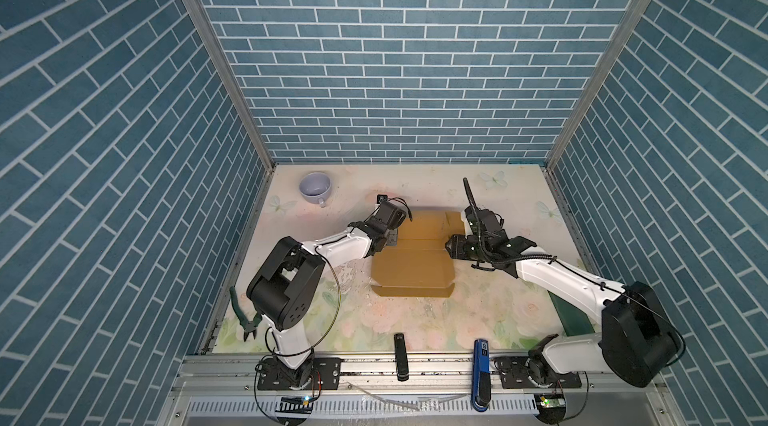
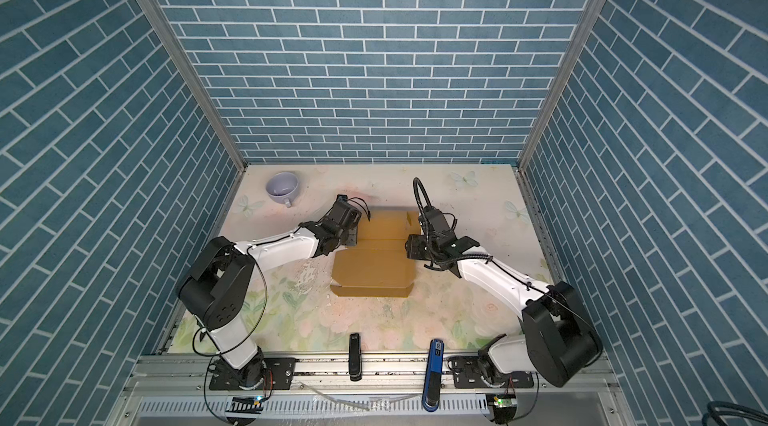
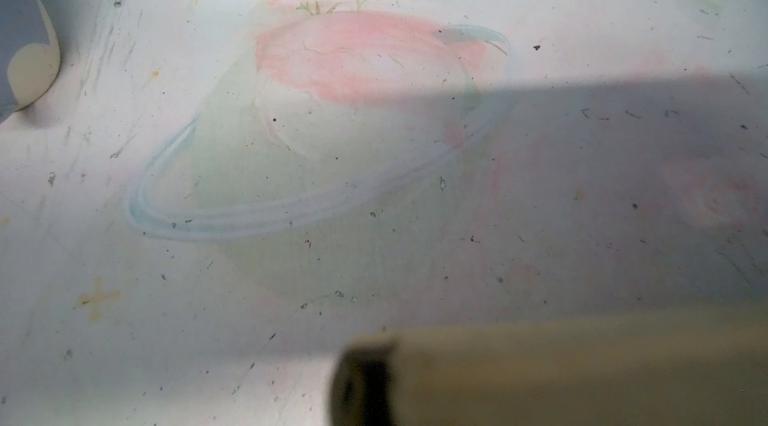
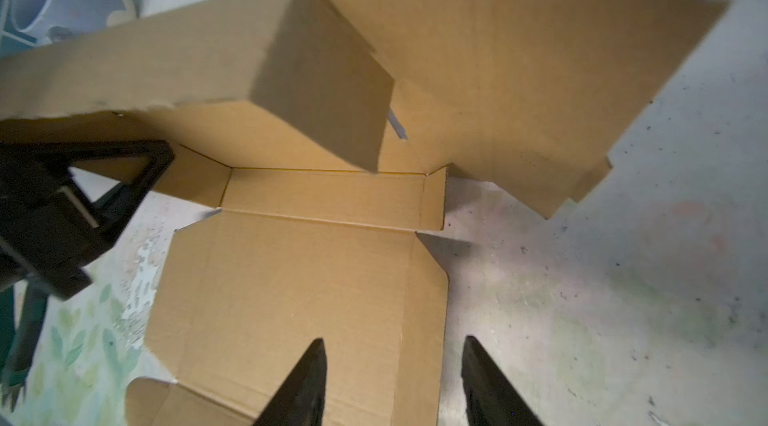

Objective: Fold the paper box

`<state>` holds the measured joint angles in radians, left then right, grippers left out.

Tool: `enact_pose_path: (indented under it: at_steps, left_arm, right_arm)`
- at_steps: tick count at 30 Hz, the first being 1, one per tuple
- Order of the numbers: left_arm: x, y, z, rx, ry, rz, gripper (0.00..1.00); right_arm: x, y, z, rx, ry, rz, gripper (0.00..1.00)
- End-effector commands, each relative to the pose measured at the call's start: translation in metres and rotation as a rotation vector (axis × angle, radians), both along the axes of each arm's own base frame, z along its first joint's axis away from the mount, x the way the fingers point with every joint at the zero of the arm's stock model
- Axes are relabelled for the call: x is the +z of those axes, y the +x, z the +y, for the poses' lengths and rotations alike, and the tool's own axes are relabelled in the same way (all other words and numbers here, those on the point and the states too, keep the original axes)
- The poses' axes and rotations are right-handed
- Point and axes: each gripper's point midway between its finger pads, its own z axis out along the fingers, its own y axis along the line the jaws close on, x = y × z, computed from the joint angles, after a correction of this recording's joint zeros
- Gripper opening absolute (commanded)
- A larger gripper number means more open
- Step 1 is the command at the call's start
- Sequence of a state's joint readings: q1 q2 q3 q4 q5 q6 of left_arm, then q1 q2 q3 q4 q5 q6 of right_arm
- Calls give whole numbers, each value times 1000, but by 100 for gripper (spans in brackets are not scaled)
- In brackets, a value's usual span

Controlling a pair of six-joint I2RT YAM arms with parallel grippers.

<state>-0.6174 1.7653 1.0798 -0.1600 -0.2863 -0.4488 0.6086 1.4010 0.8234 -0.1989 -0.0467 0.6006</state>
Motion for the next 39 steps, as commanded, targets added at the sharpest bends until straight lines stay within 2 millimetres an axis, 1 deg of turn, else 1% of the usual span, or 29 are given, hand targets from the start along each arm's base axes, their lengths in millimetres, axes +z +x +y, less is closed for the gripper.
enact_pose_path:
  at_steps: [1,9,18,22,28,29,35,39]
  left_arm:
    - [0,-3,4,2,2,12,6]
    - [0,-5,4,-3,-6,11,6]
    - [2,-5,5,0,-8,6,6]
    - [1,-6,5,3,-8,9,6]
    - [0,-6,5,5,-12,10,6]
    - [0,-6,5,6,-13,9,6]
    - [-3,-6,4,9,-23,16,6]
    - [-5,-7,3,14,-28,22,6]
  right_arm:
    - [-9,14,2,-8,-13,-65,53]
    - [-26,30,12,-18,-1,-77,52]
    - [-44,35,18,-22,4,-51,52]
    - [-46,37,25,-5,30,-47,51]
    - [-42,43,39,32,71,-64,50]
    - [-40,41,44,56,89,-58,50]
    - [-28,41,59,123,113,-83,49]
    - [-25,37,69,163,117,-90,49]
